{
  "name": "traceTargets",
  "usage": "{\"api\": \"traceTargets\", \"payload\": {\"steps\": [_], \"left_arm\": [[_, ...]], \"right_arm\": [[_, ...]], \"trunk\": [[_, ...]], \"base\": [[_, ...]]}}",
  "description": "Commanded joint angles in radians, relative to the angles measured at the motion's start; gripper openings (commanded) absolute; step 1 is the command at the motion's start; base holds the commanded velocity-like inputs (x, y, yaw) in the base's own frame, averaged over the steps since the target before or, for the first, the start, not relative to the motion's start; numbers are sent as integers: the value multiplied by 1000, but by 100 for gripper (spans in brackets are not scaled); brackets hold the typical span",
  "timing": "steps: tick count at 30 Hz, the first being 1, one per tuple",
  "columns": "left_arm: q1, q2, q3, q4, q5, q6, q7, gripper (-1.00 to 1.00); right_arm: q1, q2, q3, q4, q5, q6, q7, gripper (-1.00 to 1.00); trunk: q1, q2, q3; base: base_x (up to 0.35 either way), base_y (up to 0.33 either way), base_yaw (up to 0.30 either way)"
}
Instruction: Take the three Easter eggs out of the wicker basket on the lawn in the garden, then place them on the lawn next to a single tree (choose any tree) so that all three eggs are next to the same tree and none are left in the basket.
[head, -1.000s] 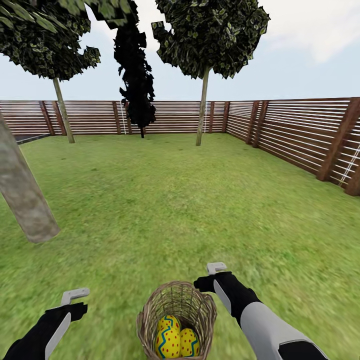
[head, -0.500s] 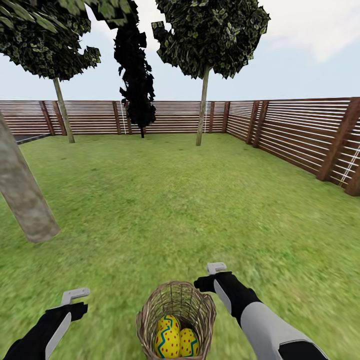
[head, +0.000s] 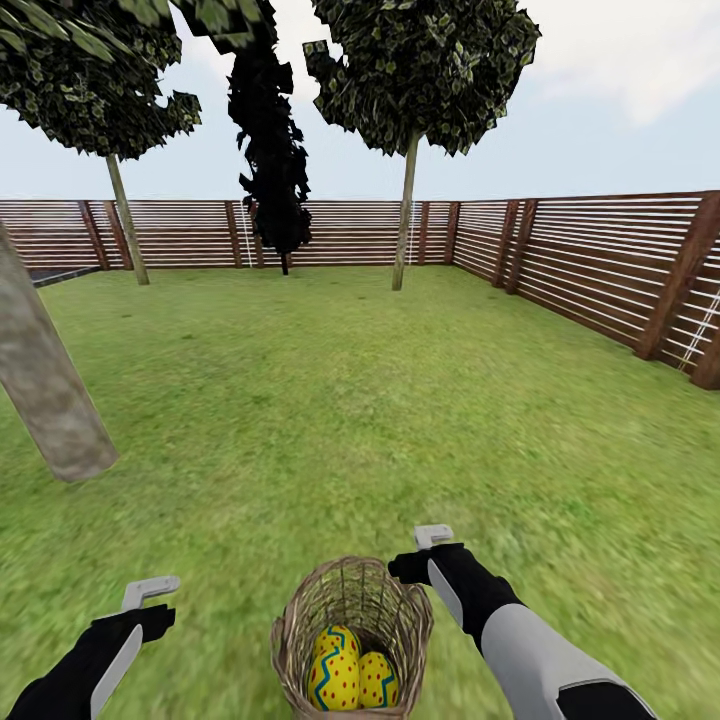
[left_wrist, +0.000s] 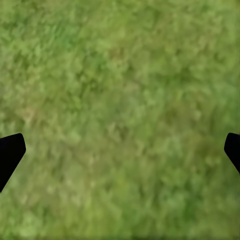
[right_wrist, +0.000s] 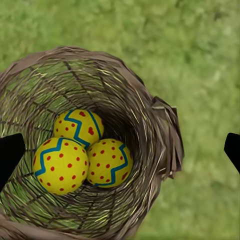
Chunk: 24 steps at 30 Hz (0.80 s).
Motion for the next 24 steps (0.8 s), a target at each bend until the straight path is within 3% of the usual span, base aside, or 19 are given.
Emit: {"api": "traceTargets", "payload": {"steps": [1,24], "left_arm": [[0,0,-1,-3,11,4,6,100],[0,6,1,-13,13,4,-2,100]], "right_arm": [[0,-1,5,-2,0,6,1,100],[0,-4,3,-3,0,6,1,100]], "trunk": [[4,-8,-4],[92,-169,-76]], "base": [[0,0,0],[0,0,0]]}}
